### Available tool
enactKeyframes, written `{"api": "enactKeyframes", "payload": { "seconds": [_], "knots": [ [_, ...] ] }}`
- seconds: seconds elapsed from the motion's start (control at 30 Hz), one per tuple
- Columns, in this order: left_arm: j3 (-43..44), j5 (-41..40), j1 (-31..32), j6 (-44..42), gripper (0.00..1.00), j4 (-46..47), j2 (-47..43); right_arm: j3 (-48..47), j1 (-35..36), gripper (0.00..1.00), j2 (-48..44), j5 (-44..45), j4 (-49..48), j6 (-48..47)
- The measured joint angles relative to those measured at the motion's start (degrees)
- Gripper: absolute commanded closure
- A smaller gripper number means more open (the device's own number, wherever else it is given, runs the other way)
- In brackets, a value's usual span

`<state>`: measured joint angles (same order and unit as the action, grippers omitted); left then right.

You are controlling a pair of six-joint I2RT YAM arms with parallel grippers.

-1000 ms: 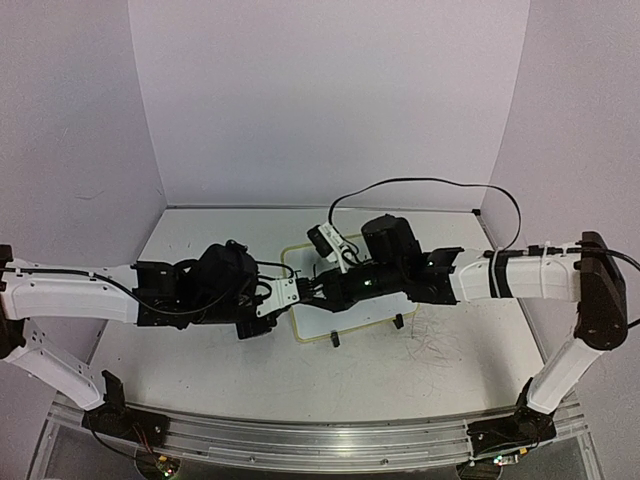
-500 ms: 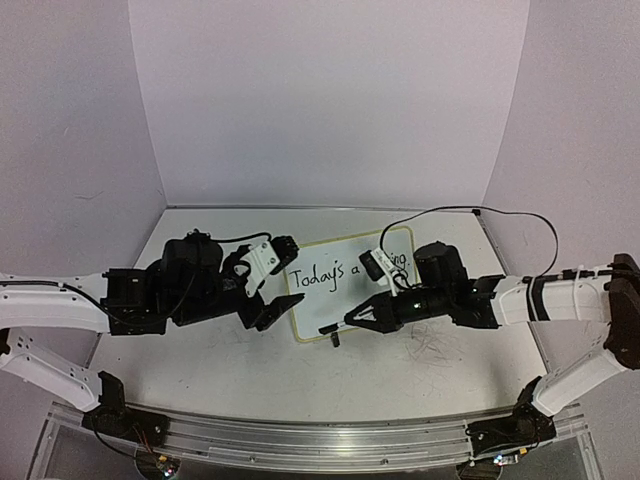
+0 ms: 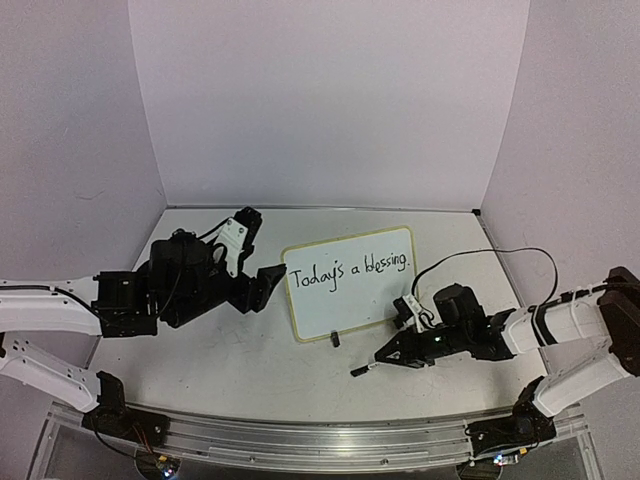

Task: Write a sentence on the whiteboard
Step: Put down the whiteboard marker at the center of the board, then reset both arms

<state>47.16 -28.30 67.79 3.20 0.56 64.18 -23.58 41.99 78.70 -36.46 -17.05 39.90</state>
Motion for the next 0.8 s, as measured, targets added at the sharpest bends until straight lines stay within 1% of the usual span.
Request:
{"api": "enactKeyframes", "payload": {
  "seconds": [0.07,0.2,0.3,0.4,0.43,0.5,0.6,0.7,0.8],
  "knots": [
    [-0.66,-1.21,-0.02,1.86,0.22,0.03,-0.18,0.62,-0.25,0.52,0.09,1.97,-0.69,1.28],
    [-1.12,-3.67,-0.05,4.37,0.21,-0.03,-1.38,1.67,-0.82,0.37,-0.91,7.62,0.84,2.87],
    [-0.71,-6.25,-0.33,5.62,0.19,-0.63,-2.05,1.76,-1.38,0.29,-5.15,13.89,6.16,2.76],
    [0.36,-8.3,-0.86,6.94,0.17,-1.91,-2.03,1.45,-2.36,0.11,-12.55,21.19,13.11,2.27],
    [0.91,-8.9,-1.11,7.55,0.16,-2.5,-2.03,0.81,-2.62,0.08,-15.19,23.76,16.13,2.07],
    [2.24,-9.82,-1.49,8.88,0.12,-4.0,-2.08,-2.11,-2.93,0.05,-20.07,29.03,23.2,0.83],
    [3.95,-10.86,-1.81,10.28,0.02,-5.62,-2.72,-8.75,-2.97,0.02,-25.53,35.85,31.34,-1.83],
    [5.9,-10.82,-1.86,11.02,0.01,-7.22,-4.78,-18.65,-2.97,0.02,-31.19,42.73,38.04,-7.44],
    [7.55,-10.8,-1.86,11.15,0.0,-7.75,-8.03,-26.09,-2.97,0.02,-37.34,48.32,39.83,-13.65]
  ]
}}
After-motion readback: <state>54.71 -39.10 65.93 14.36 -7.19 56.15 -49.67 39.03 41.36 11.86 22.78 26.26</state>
